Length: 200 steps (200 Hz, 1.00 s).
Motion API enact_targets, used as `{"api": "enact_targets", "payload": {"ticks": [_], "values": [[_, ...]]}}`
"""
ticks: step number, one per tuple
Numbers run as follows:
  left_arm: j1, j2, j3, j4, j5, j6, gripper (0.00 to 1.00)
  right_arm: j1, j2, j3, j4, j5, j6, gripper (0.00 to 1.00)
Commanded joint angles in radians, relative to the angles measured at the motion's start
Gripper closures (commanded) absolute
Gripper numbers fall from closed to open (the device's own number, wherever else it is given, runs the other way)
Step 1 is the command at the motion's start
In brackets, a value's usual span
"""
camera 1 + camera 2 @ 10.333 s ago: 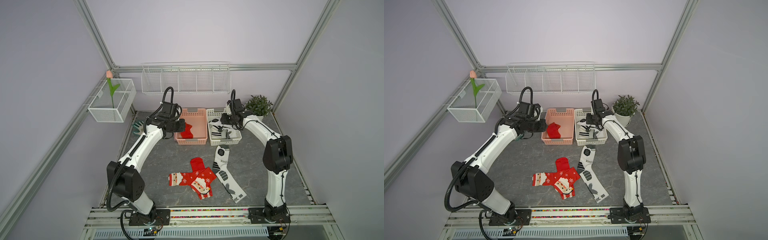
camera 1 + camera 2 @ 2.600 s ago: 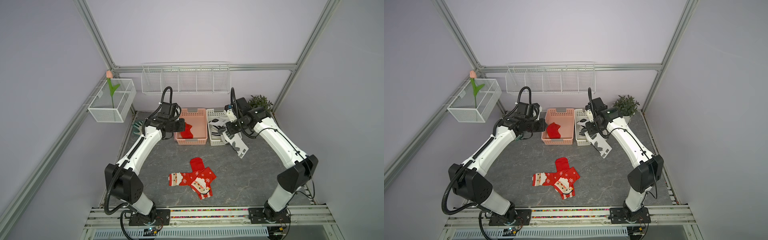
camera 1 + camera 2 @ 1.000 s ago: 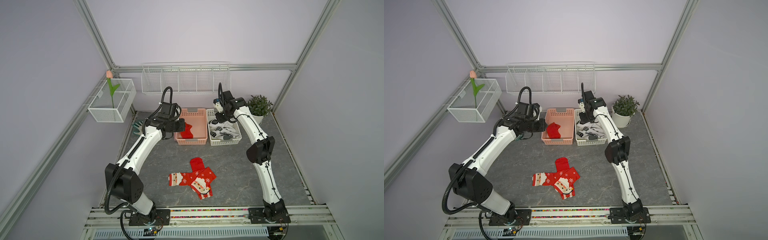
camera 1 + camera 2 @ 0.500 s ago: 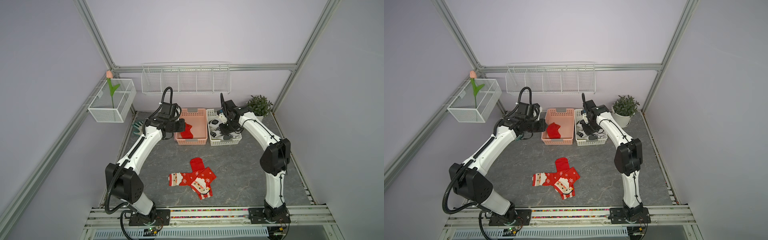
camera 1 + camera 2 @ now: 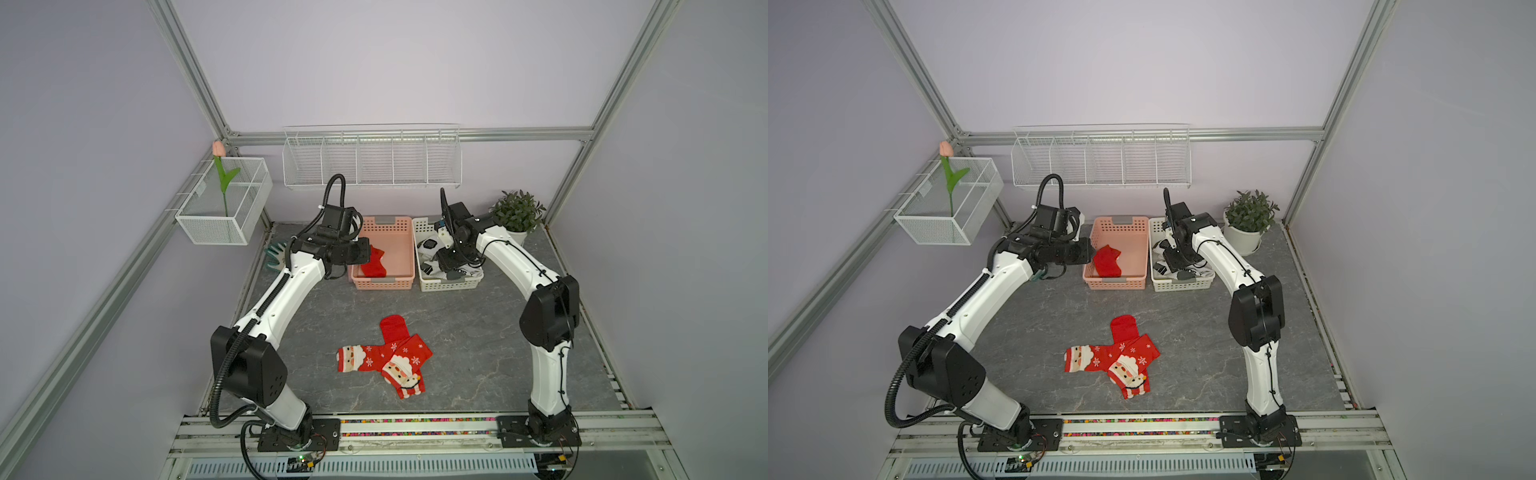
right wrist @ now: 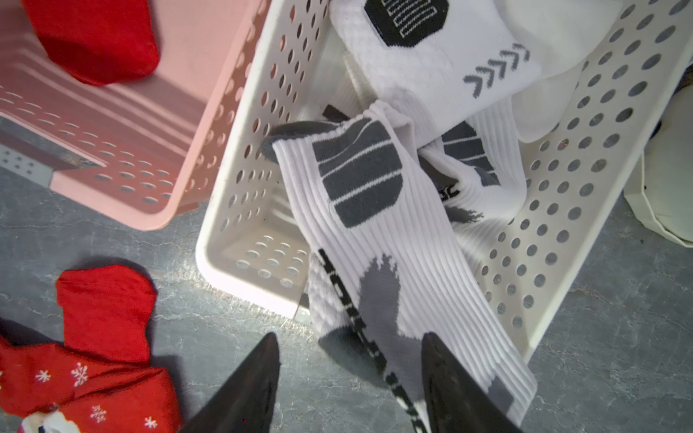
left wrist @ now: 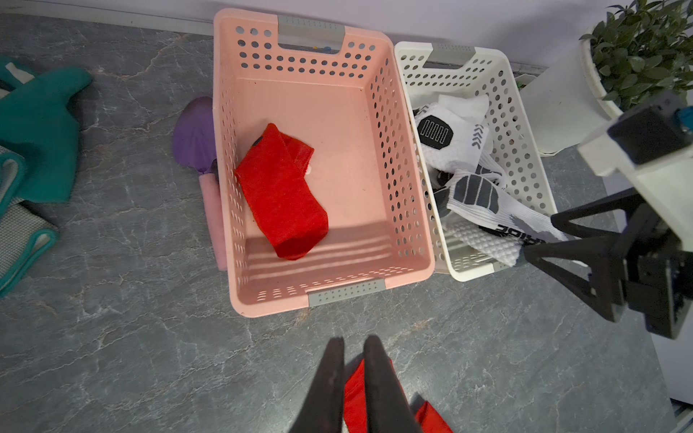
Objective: Sort the socks into the basket by color
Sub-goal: Place the sock in the bin.
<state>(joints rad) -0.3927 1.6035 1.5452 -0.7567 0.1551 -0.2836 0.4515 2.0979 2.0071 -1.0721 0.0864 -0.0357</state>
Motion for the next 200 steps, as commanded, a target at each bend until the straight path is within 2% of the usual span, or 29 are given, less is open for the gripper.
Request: {"api": "enact_targets", "payload": {"ticks": [1, 46, 98, 129, 200], "values": [[0.005, -0.013, -0.011, -0.002, 0.002, -0.002, 0.84, -0.006, 0.046, 0.025, -0.033, 0.008, -0.030, 0.37], [0.006, -0.011, -0.009, -0.003, 0.001, -0.002, 0.84, -0.013, 0.098, 0.022, -0.032, -0.002, -0.027, 0.42], [0.007, -0.011, -0.010, -0.003, -0.001, -0.002, 0.84, -0.035, 0.146, 0.022, 0.005, -0.007, 0.005, 0.71], [0.011, -0.010, -0.010, -0.003, 0.000, -0.001, 0.84, -0.043, 0.113, -0.011, 0.084, 0.019, 0.038, 0.79], [0.017, -0.010, -0.010, -0.001, -0.001, -0.003, 0.83, -0.050, 0.008, -0.107, 0.282, 0.085, 0.104, 0.84]]}}
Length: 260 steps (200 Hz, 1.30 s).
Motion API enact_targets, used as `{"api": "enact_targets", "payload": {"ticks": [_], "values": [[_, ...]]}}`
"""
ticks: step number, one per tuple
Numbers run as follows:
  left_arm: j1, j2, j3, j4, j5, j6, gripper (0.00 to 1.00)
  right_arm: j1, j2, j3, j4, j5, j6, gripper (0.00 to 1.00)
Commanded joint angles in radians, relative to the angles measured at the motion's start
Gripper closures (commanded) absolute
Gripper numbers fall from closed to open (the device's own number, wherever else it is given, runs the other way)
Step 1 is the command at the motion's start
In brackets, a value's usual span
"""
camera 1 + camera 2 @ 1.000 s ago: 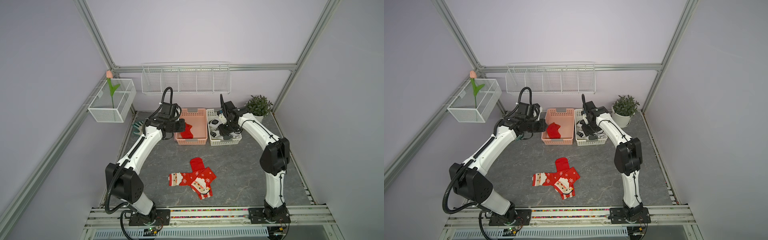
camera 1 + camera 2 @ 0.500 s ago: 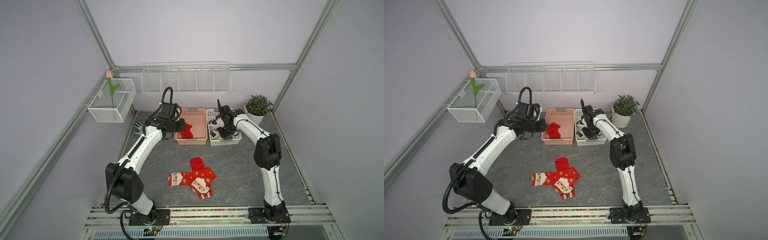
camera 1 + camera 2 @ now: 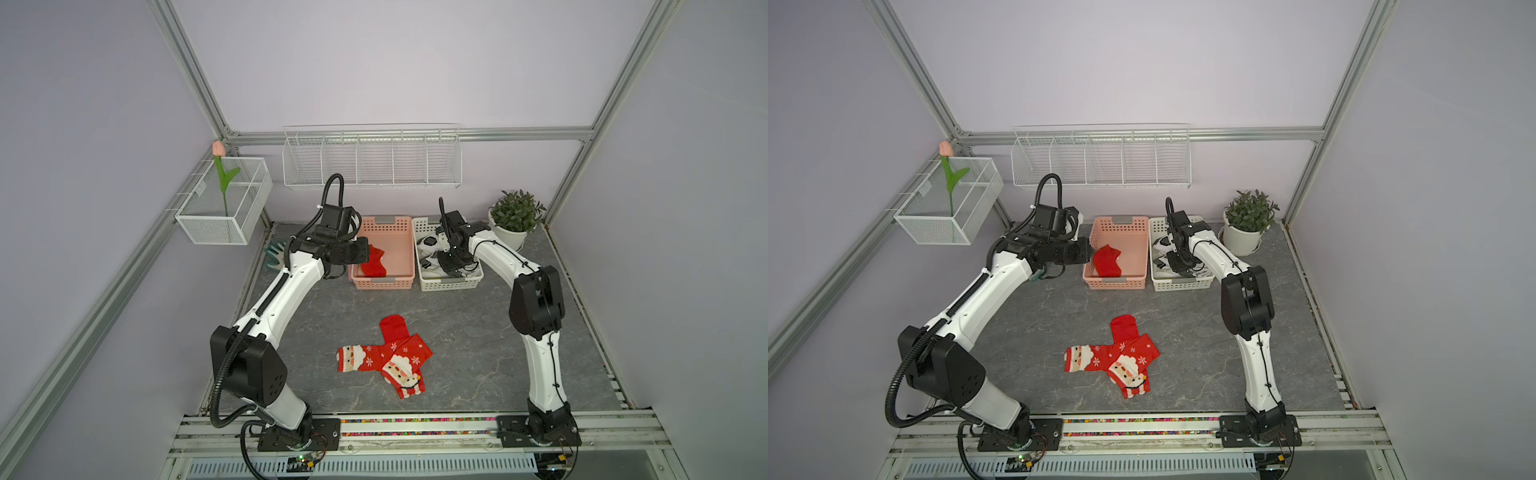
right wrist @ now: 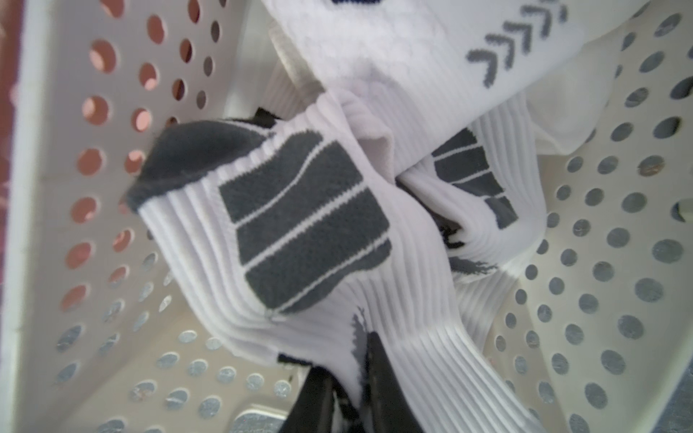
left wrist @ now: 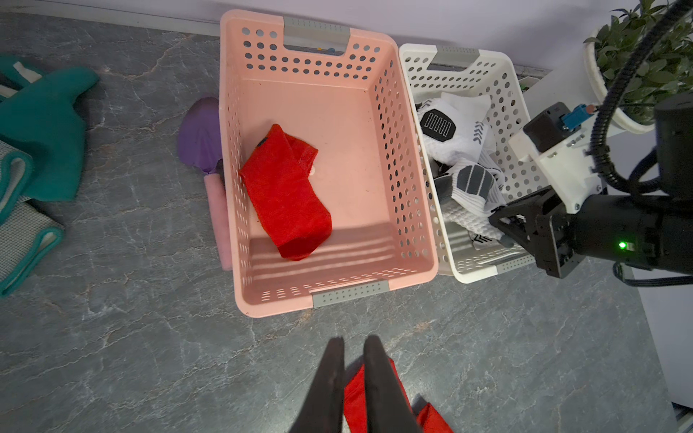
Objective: Sort the socks into the basket by color
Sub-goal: Place the sock in the bin.
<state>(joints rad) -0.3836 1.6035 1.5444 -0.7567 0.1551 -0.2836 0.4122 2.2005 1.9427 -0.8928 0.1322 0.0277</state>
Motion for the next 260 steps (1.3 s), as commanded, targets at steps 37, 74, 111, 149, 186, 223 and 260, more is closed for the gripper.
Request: {"api": "enact_targets", "payload": {"ticks": [37, 74, 111, 149, 186, 223, 260], "values": [[0.008, -0.010, -0.008, -0.001, 0.003, -0.004, 0.84, -0.022, -0.099, -0.070, 0.158, 0.027, 0.064, 0.81], [0.010, -0.014, -0.009, -0.002, 0.000, -0.003, 0.84, -0.025, -0.021, -0.038, 0.120, -0.027, 0.064, 0.75], [0.012, -0.014, -0.008, -0.002, 0.004, -0.003, 0.84, -0.027, -0.002, -0.004, 0.084, -0.080, 0.047, 0.64], [0.014, -0.017, -0.008, -0.001, 0.003, -0.002, 0.84, -0.027, -0.027, 0.021, 0.041, -0.185, 0.028, 0.56], [0.014, -0.018, -0.009, 0.000, 0.006, -0.005, 0.84, -0.028, -0.057, -0.011, 0.052, -0.221, 0.041, 0.53], [0.014, -0.024, -0.010, 0.000, 0.004, -0.004, 0.84, -0.027, 0.014, -0.011, 0.069, -0.198, 0.056, 0.63], [0.015, -0.025, -0.011, 0.000, 0.003, -0.006, 0.84, -0.033, 0.066, 0.019, 0.055, -0.203, 0.064, 0.65]]}}
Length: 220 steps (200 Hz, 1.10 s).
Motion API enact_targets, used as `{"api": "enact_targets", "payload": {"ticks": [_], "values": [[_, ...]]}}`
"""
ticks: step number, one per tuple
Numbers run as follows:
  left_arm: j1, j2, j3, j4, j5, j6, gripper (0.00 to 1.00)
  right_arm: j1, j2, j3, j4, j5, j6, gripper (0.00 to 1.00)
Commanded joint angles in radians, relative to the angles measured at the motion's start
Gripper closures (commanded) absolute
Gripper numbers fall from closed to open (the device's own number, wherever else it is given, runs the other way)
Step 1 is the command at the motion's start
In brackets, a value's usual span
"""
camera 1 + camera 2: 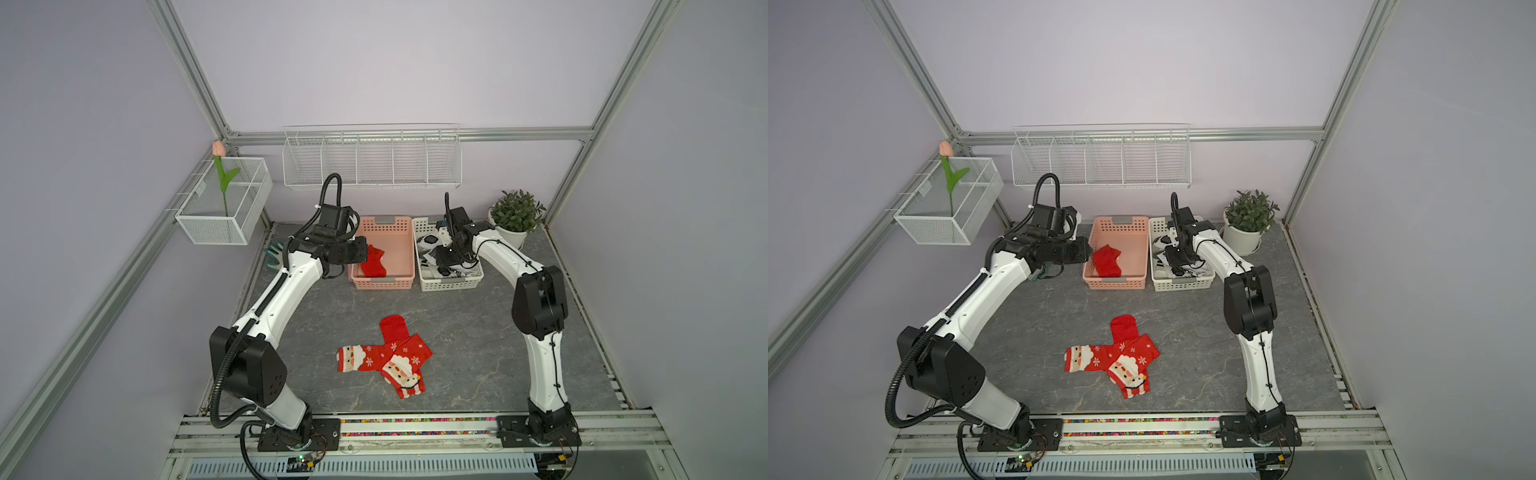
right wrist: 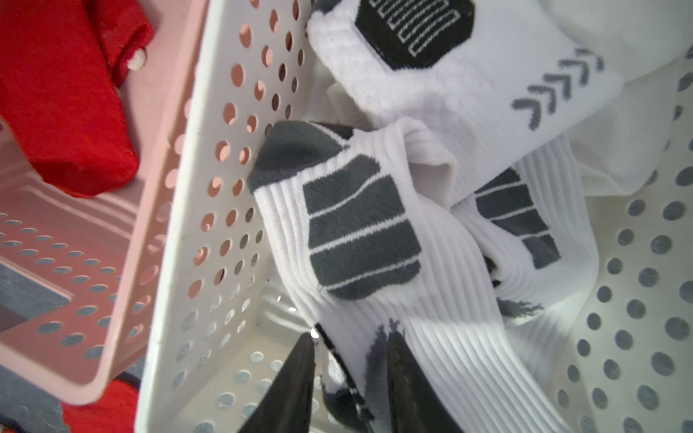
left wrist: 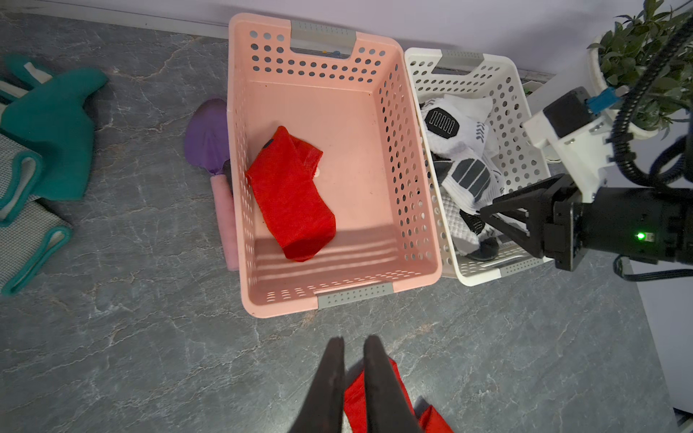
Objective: Sort the socks into the basket by color
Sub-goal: Place the sock in the bin, then pick up the sock at the center of the board.
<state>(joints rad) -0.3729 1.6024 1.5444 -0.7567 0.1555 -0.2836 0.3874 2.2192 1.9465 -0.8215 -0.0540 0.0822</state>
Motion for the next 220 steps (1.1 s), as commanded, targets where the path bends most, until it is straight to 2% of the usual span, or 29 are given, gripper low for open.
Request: {"api": "enact_targets", "payload": {"ticks": [1, 47, 91, 133, 160, 190, 220], "values": [[0.005, -0.024, -0.011, 0.000, 0.003, -0.005, 0.84, -0.009, 0.048, 0.015, -0.016, -0.016, 0.010, 0.64], [0.004, -0.023, -0.010, -0.001, 0.001, -0.009, 0.83, -0.010, -0.062, -0.068, 0.012, 0.018, 0.011, 0.64], [-0.003, -0.052, 0.002, -0.020, 0.020, -0.034, 0.80, -0.009, -0.319, -0.274, 0.082, 0.047, 0.036, 0.61], [-0.022, -0.151, -0.066, -0.067, 0.028, -0.044, 0.73, -0.002, -0.544, -0.474, 0.136, 0.016, 0.074, 0.58], [-0.085, -0.204, -0.107, -0.109, -0.008, -0.035, 0.65, 0.006, -0.631, -0.554, 0.140, 0.013, 0.082, 0.58], [-0.178, -0.246, -0.139, -0.181, -0.060, -0.039, 0.61, 0.011, -0.707, -0.621, 0.141, 0.008, 0.087, 0.57], [-0.228, -0.313, -0.218, -0.235, -0.046, -0.065, 0.57, 0.012, -0.762, -0.659, 0.133, 0.011, 0.087, 0.57]]}}
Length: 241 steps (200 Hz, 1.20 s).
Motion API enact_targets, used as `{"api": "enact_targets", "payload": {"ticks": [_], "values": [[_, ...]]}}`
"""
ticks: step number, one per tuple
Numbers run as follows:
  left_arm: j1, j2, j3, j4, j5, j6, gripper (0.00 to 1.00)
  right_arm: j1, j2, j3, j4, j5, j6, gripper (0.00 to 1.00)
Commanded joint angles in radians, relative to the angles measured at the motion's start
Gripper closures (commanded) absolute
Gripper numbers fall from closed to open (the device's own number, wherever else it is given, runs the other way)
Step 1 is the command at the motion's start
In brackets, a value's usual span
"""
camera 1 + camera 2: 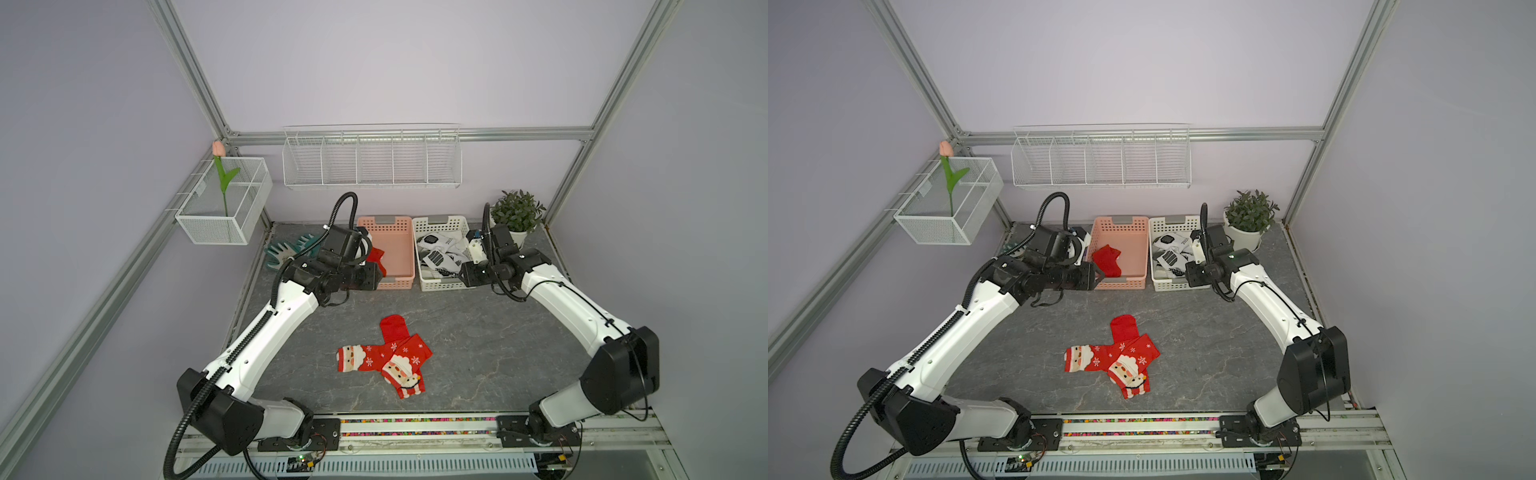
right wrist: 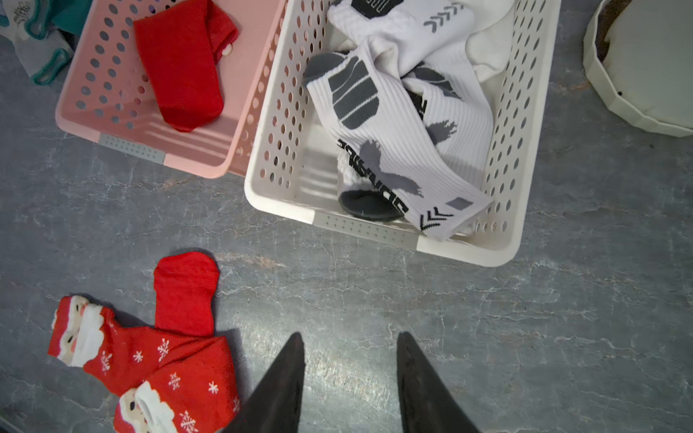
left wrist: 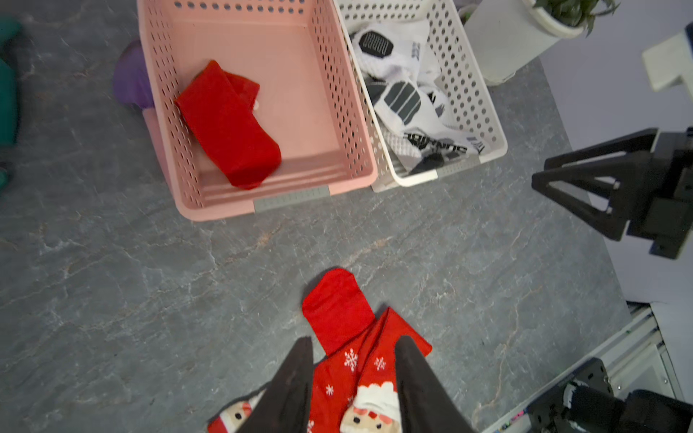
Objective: Sort the socks into the basket by color
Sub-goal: Pick up the sock at the center of the board.
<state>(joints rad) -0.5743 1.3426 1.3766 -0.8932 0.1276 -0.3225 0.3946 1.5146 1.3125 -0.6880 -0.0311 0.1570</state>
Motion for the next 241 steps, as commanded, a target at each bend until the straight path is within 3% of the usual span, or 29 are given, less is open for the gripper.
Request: {"api": "enact_targets", "payload": {"ticks": [1, 98, 170, 241], "values": [[-0.028, -0.056, -0.052, -0.101, -0.018, -0.026, 0.57, 0.004, -0.059, -0.026, -0.002, -0.013, 0.012, 0.57], [-0.237, -0.069, -0.154, -0.178, -0.055, -0.121, 0.51, 0.010, -0.140, -0.100, 0.014, -0.023, 0.034, 0.55], [-0.279, 0.024, -0.259, -0.088, -0.031, -0.180, 0.50, 0.010, -0.186, -0.130, 0.013, -0.028, 0.046, 0.54], [-0.303, 0.172, -0.271, -0.017, 0.012, -0.202, 0.50, 0.009, -0.212, -0.142, 0.012, -0.027, 0.052, 0.52]]}}
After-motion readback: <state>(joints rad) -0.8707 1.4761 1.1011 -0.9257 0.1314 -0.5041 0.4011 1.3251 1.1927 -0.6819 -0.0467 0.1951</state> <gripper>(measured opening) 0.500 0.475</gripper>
